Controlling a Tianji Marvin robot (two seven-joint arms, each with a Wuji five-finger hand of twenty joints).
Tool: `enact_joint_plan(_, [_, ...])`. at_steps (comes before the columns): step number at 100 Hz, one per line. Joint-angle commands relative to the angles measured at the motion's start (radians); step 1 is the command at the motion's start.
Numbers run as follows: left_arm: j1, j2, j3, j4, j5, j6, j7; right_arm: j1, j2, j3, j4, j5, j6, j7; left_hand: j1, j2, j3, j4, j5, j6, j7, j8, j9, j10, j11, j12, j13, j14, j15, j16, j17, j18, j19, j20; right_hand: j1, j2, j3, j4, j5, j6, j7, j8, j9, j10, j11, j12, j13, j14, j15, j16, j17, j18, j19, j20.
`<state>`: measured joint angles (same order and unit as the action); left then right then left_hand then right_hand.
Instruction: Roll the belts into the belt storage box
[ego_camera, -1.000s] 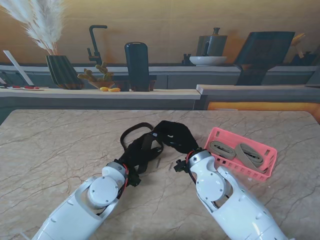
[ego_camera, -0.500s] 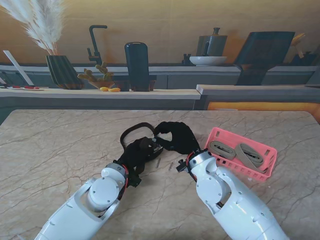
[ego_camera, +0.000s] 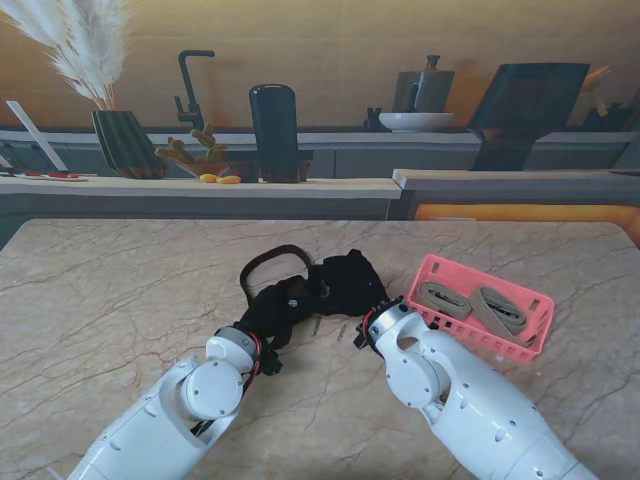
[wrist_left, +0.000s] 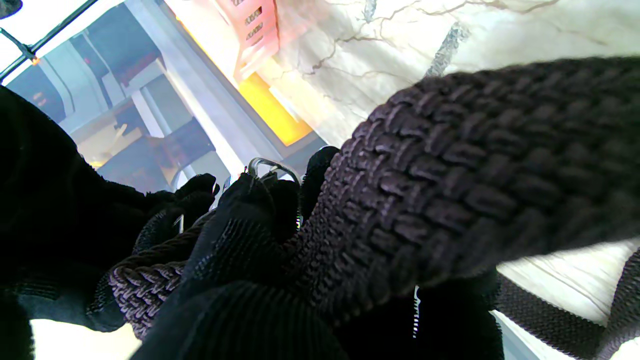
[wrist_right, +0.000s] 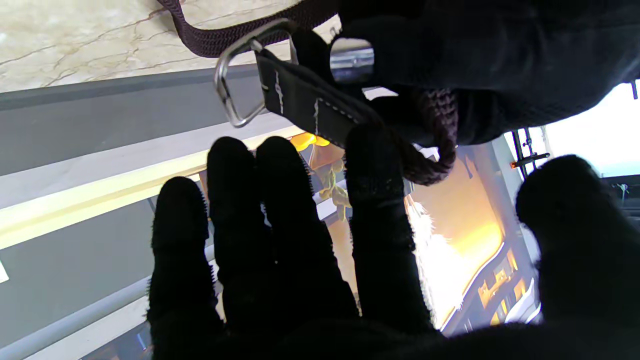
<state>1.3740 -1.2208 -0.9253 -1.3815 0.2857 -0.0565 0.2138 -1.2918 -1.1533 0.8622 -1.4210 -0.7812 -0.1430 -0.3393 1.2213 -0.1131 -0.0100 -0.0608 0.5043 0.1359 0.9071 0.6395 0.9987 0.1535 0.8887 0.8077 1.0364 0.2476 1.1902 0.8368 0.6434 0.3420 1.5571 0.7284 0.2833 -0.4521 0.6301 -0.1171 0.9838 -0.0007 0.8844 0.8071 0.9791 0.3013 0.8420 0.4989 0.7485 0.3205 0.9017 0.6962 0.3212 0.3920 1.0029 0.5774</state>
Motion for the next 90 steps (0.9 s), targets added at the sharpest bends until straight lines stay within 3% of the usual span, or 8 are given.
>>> enact_joint_plan(1, [0.002,-0.001,0.002,0.0,0.002,-0.005,0.004,0.012,-0.006,-0.015,0.006,-0.013,0.015,0.001,0.065,0.064,-0.014,0.005,-0.029,-0.008,0.037,0.008,0.029,-0.022,0.039,0.023,0.036,-0.006,0.028,-0.012,0.019,0.026,0.078,0.014,-0.03,0.045,-0.031,0.034,0.05,-0.033,0.058,0.027,0.036,0.051,0.038,0.024,0.021,0.011,0.045,0.026,-0.002,0.031,0.05,0.022])
enact_joint_plan(22, [0.0,-0.001,0.006,0.002,0.021,-0.002,0.012,0.047,-0.01,-0.062,0.028,0.005,0.05,0.032,0.065,0.064,-0.013,0.005,-0.033,-0.003,0.038,0.0,0.036,-0.028,0.036,0.016,0.043,-0.001,0.022,-0.03,0.025,0.031,0.087,0.007,0.05,0.045,-0.055,0.042,0.093,-0.037,0.096,0.035,0.075,0.049,0.056,0.026,0.045,0.023,0.088,0.039,-0.004,0.024,0.102,0.01])
enact_joint_plan(35, [0.003,-0.002,0.004,-0.001,0.013,0.002,0.014,0.056,-0.007,-0.078,0.031,-0.003,0.051,0.048,0.063,0.062,-0.014,0.004,-0.031,-0.002,0.037,-0.007,0.042,-0.03,0.038,0.014,0.051,-0.001,0.021,-0.036,0.031,0.031,0.09,0.004,0.154,0.014,0.038,0.054,0.07,-0.039,0.009,-0.025,0.059,0.027,0.016,0.004,0.034,-0.006,0.071,0.031,-0.008,0.004,0.105,-0.004])
enact_joint_plan(42, [0.004,-0.003,0.002,-0.003,0.009,0.004,0.016,0.056,-0.006,-0.081,0.029,-0.005,0.051,0.052,0.062,0.057,-0.014,0.006,-0.029,-0.002,0.034,-0.015,0.045,-0.032,0.04,0.012,0.055,-0.006,0.022,-0.041,0.038,0.028,0.092,0.0,0.271,-0.055,0.143,-0.036,-0.001,-0.077,0.099,-0.278,0.053,0.005,-0.015,-0.019,0.032,-0.029,0.056,0.02,-0.006,-0.013,0.105,-0.012])
enact_joint_plan(50, [0.006,-0.005,0.001,-0.005,0.003,0.007,0.018,0.049,-0.003,-0.078,0.013,-0.002,0.06,0.07,0.05,0.042,-0.011,0.012,-0.025,-0.002,0.011,-0.046,0.048,-0.035,0.041,0.006,0.061,-0.011,0.022,-0.05,0.046,0.025,0.095,-0.008,0.363,-0.08,0.218,-0.071,-0.047,-0.093,0.143,-0.388,0.054,-0.03,-0.049,-0.039,0.041,-0.07,0.029,0.004,0.004,-0.043,0.099,-0.015])
enact_joint_plan(59, [0.007,-0.008,-0.003,-0.005,-0.008,0.009,0.022,0.032,-0.003,-0.067,-0.009,0.019,0.078,0.091,0.008,0.001,0.003,0.026,-0.032,0.003,-0.028,-0.09,0.027,-0.029,0.035,-0.006,0.047,-0.012,0.014,-0.063,0.04,0.016,0.092,-0.023,0.413,-0.072,0.231,-0.095,-0.055,-0.098,0.143,-0.393,0.056,-0.052,-0.06,-0.046,0.048,-0.093,0.013,-0.002,0.013,-0.059,0.089,-0.017])
enact_joint_plan(74, [0.007,-0.008,-0.009,0.005,-0.004,-0.018,0.032,0.003,0.0,-0.032,-0.031,-0.009,0.106,0.062,-0.34,-0.138,0.324,0.015,-0.053,0.018,-0.218,-0.107,-0.097,0.002,-0.084,-0.068,-0.075,0.015,-0.092,-0.058,-0.078,0.002,-0.01,-0.026,0.451,-0.023,0.186,-0.109,-0.084,-0.155,0.144,-0.299,0.026,-0.079,-0.056,-0.041,0.043,-0.114,0.015,0.0,0.025,-0.075,0.085,-0.01])
enact_joint_plan(90, [0.003,0.0,-0.012,0.015,0.036,-0.038,0.034,-0.046,-0.004,0.035,-0.068,0.001,0.13,0.027,-0.443,-0.2,0.343,0.02,-0.108,0.011,-0.332,-0.134,-0.263,0.021,-0.271,-0.173,-0.24,0.036,-0.241,-0.059,-0.235,0.004,-0.167,-0.043,0.445,-0.017,0.174,-0.106,-0.093,-0.181,0.14,-0.276,0.021,-0.116,-0.066,-0.046,0.044,-0.137,0.005,-0.008,0.028,-0.093,0.083,-0.011])
